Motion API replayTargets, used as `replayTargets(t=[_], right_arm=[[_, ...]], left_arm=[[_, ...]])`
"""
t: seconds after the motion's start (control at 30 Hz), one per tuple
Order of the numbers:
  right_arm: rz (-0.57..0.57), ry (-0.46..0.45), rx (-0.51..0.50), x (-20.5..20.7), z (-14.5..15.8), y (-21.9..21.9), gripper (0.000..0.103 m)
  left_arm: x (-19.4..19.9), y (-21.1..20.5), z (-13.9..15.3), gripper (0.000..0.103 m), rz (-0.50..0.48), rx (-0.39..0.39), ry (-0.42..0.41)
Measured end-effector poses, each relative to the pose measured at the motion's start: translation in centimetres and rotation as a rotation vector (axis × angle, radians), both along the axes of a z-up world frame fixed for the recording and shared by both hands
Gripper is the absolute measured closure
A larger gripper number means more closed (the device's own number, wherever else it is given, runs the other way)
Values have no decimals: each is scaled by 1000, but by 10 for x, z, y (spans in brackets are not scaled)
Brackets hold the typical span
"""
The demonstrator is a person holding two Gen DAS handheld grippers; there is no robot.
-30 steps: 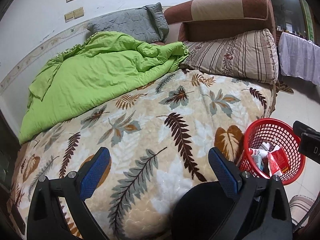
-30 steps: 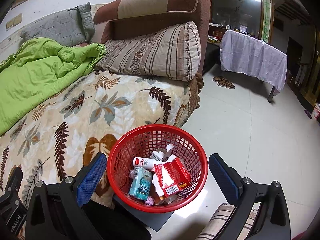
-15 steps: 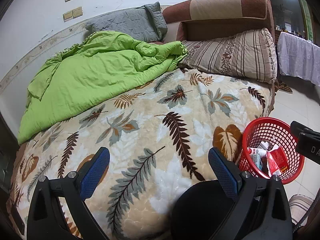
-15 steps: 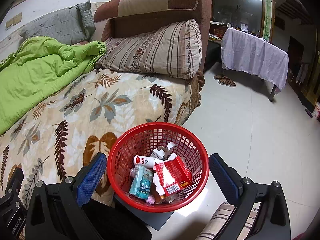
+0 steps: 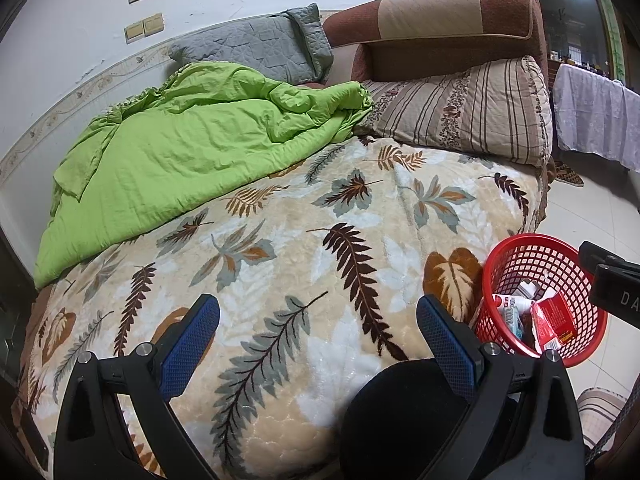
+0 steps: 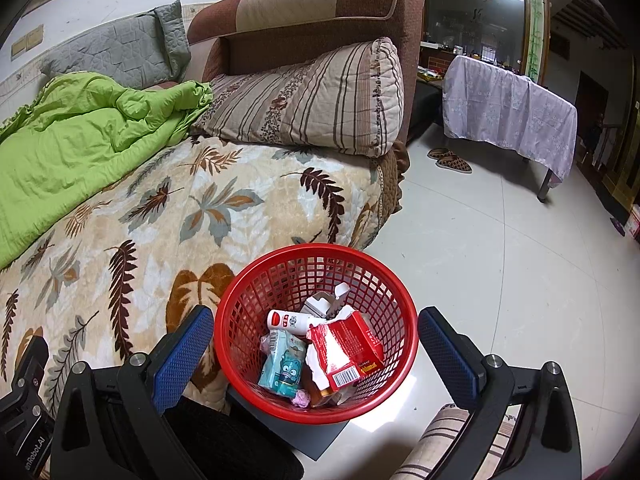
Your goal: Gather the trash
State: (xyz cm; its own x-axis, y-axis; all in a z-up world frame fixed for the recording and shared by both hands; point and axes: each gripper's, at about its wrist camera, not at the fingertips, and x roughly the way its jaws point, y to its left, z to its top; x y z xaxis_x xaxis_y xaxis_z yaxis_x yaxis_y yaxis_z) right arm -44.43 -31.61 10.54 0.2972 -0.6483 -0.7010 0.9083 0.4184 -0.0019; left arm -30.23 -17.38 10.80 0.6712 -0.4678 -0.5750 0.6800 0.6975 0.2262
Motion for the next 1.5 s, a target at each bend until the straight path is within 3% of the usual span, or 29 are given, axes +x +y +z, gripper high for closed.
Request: replayTargets(t=[1.0, 1.5], right_arm=[[6, 2, 1, 1, -1, 1, 0], [135, 16, -31, 28, 0, 5, 0]], left_arm=[[-1, -1, -1, 5, -3, -4, 15], [3, 8, -7, 5, 34, -34, 85]])
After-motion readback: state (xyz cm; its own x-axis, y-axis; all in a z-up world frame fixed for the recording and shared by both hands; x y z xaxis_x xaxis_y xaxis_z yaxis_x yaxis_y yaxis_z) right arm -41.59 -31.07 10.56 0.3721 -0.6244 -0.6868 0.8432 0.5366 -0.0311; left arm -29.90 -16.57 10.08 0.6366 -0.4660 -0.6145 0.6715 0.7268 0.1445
